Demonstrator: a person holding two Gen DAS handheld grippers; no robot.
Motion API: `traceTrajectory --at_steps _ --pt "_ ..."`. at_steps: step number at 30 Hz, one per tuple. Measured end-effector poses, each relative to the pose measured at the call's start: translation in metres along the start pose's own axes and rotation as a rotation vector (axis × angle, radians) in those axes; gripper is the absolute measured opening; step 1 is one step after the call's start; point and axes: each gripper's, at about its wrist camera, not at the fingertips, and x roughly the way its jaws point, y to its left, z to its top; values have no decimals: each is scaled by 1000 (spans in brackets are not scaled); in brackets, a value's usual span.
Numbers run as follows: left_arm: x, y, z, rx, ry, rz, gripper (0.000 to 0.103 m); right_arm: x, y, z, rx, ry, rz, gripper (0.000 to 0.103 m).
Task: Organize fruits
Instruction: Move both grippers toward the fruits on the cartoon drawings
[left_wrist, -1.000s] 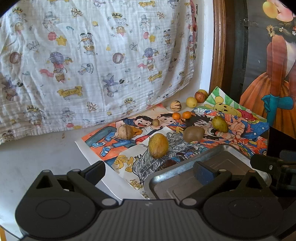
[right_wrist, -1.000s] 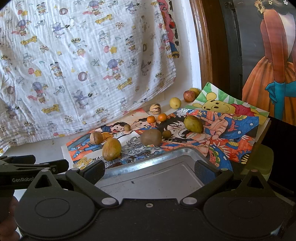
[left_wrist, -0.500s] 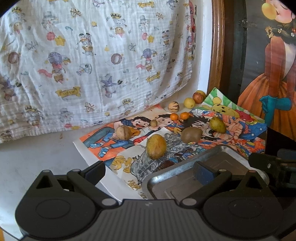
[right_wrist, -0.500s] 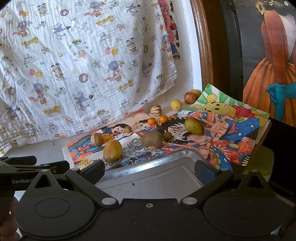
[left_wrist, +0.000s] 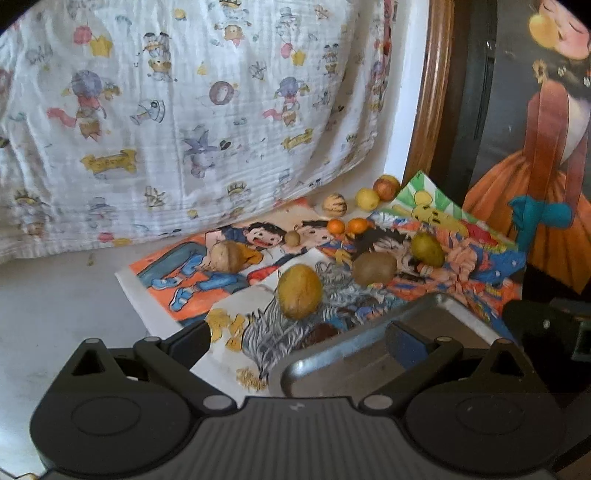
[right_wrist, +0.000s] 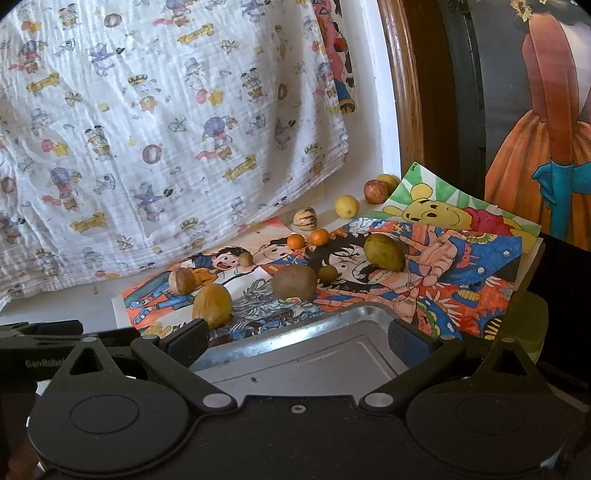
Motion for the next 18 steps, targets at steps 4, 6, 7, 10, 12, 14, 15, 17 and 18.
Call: traceTrajectory --at_steps 4,6,7,10,12,14,15,17,18 --pt "28 2 9 18 29 65 103 14 -2 10 -6 9 34 103" --pt "44 4 14 30 38 80 103 24 -3 16 -8 18 46 103" --pt "51 4 15 30 40 73 103 29 -3 19 -11 26 49 103" --pt "74 3 19 41 49 69 103 49 -2 28 -11 68 59 103" --pt "88 1 22 51 54 66 103 63 -2 33 -3 97 56 103" --pt "102 -1 24 59 54 85 103 77 -1 36 -11 116 45 103" --pt "108 -2 25 60 59 89 103 83 -1 37 -15 118 43 103" --pt "121 -1 28 49 73 73 103 96 -2 39 -12 124 47 103" --pt "126 -2 29 47 77 68 103 101 -3 41 -10 127 50 103"
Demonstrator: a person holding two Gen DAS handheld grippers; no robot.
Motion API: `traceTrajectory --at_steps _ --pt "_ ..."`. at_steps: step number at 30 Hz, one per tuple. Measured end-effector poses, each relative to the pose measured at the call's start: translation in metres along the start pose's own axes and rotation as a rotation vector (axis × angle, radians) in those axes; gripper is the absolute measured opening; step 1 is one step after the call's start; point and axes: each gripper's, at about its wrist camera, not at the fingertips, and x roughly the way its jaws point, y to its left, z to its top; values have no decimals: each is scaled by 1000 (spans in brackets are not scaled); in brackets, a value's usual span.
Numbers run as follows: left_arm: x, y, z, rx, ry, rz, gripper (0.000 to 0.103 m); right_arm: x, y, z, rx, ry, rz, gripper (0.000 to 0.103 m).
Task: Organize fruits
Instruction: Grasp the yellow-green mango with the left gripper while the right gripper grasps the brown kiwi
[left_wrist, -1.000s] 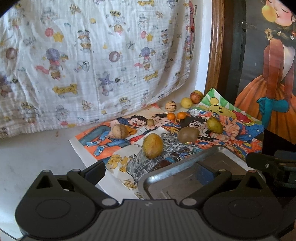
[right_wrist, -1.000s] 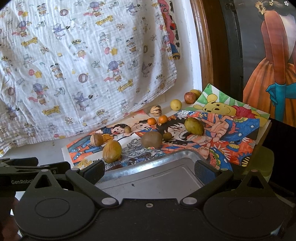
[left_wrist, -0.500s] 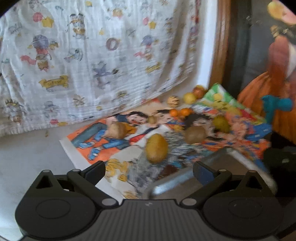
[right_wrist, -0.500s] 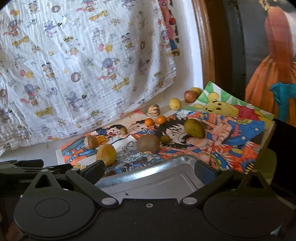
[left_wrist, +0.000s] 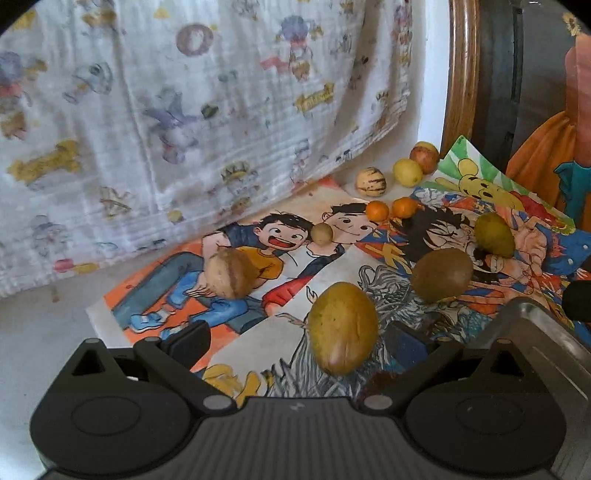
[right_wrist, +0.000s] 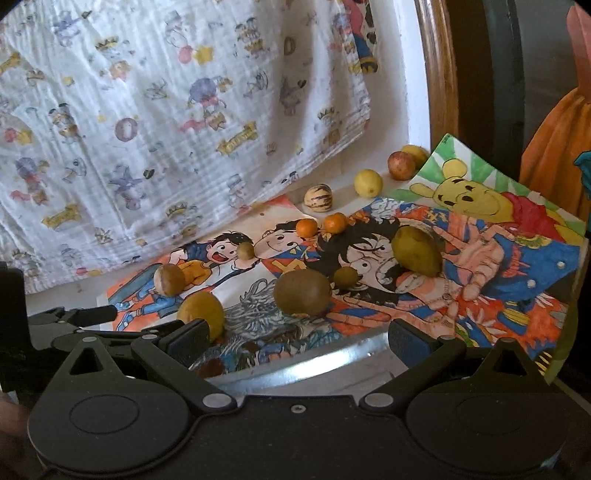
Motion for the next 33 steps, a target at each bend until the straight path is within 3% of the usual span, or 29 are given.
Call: traceTrajectory --at_steps 6,17,23,26,33 --pt "23 -7 10 3 -2 -22 102 30 -6 12 8 20 14 103" --pt "44 -16 17 20 36 -81 90 58 -9 22 10 38 28 103" --pt "50 -21 14 38 59 -103 73 67 -4 24 -6 49 36 103" --pt "51 -19 14 20 72 -143 60 72 -2 23 -12 58 36 103" --pt "53 -20 14 49 43 -128 58 89 -1 24 -47 84 32 103"
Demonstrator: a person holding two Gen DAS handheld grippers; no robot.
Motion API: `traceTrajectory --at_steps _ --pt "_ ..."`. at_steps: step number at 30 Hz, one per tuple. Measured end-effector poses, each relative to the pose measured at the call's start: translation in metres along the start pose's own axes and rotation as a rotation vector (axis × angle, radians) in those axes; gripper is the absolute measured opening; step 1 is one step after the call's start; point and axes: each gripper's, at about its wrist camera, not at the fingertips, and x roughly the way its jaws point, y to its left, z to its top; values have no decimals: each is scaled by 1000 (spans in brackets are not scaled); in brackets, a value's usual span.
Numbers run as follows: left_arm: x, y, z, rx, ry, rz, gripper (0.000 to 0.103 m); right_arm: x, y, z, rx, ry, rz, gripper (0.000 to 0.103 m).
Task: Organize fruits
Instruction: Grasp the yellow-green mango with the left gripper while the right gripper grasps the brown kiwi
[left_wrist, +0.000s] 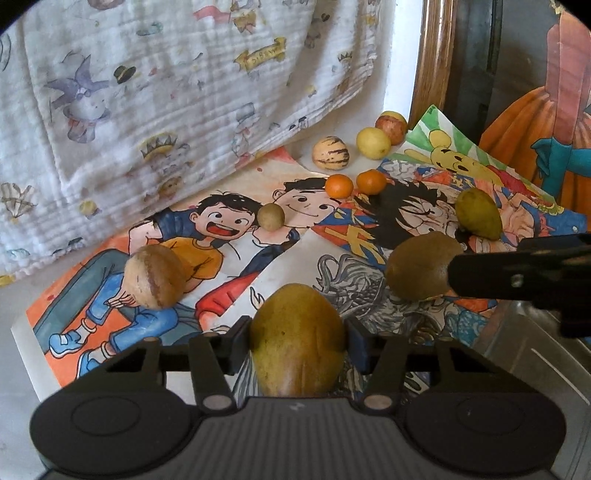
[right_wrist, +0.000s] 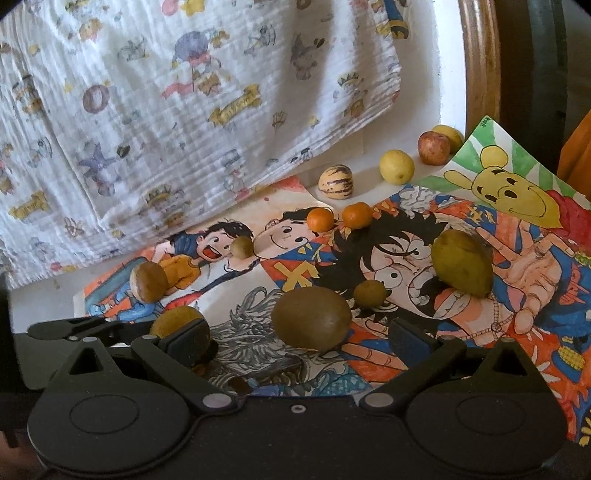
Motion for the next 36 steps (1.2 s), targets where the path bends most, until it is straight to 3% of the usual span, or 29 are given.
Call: traceTrajectory --at_steps 7,12,17,19,20,29,36 --pt "-4 10 -2 -45 -3 -24 57 32 -7 9 -35 23 7 100" --pt "-6 14 -3 -48 -9 -19 58 52 -11 14 -11 65 22 87" --pt "-6 14 -4 -41 -12 -16 58 67 -9 14 -12 104 9 82" --pt "-5 14 -4 -34 -13 -12 58 70 -8 13 -18 117 6 74" --pt "-5 14 -4 -34 -13 -12 58 72 -8 12 -19 123 2 65" --pt "-5 15 -1 -32 -17 -8 57 69 -11 13 -10 119 11 61" --pt "-29 12 2 -19 -67 9 57 32 -3 19 -18 55 45 61"
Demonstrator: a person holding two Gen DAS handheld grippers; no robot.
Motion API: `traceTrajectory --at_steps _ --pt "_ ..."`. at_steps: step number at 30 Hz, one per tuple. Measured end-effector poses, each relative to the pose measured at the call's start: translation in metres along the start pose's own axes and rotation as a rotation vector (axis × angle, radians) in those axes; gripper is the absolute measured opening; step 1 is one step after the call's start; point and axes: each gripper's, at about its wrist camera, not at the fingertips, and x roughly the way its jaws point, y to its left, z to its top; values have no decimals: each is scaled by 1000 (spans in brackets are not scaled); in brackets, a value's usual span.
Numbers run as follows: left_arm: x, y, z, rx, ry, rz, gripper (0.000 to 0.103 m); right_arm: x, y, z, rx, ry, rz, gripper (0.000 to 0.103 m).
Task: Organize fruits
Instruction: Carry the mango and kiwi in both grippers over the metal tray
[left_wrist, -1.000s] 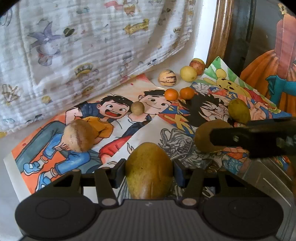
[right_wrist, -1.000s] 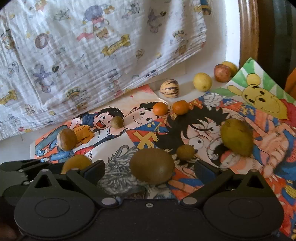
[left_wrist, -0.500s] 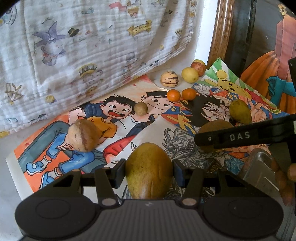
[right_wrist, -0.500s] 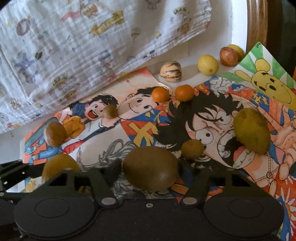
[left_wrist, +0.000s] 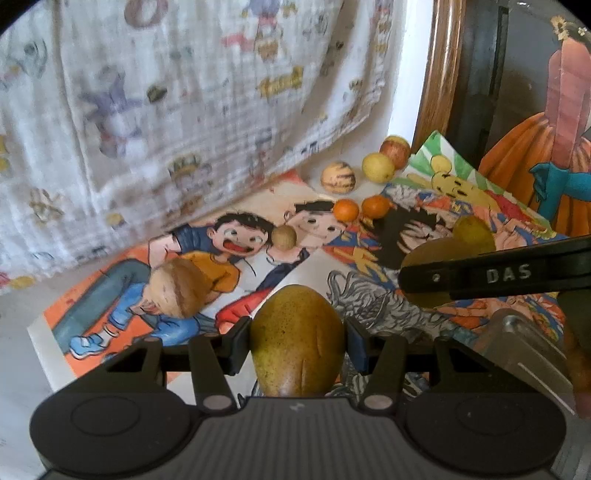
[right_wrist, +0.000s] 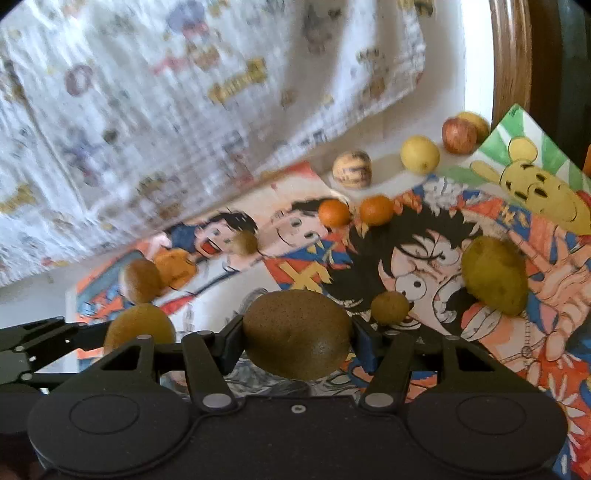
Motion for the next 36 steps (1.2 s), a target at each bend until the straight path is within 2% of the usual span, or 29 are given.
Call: traceTrajectory --at_steps 10,19,29,36 --pt "-66 -19 -3 9 -76 -13 57 -92 22 -11 1 -110 38 61" --pt "-117 -44 -36 30 -83 -53 57 -155 29 -60 21 -132 33 61" --pt "-134 -67 -101 75 1 -73 57 -165 22 -139 62 -51 -1 61" --pt "-131 -78 -121 102 17 -74 57 -160 17 -170 66 -17 -38 61"
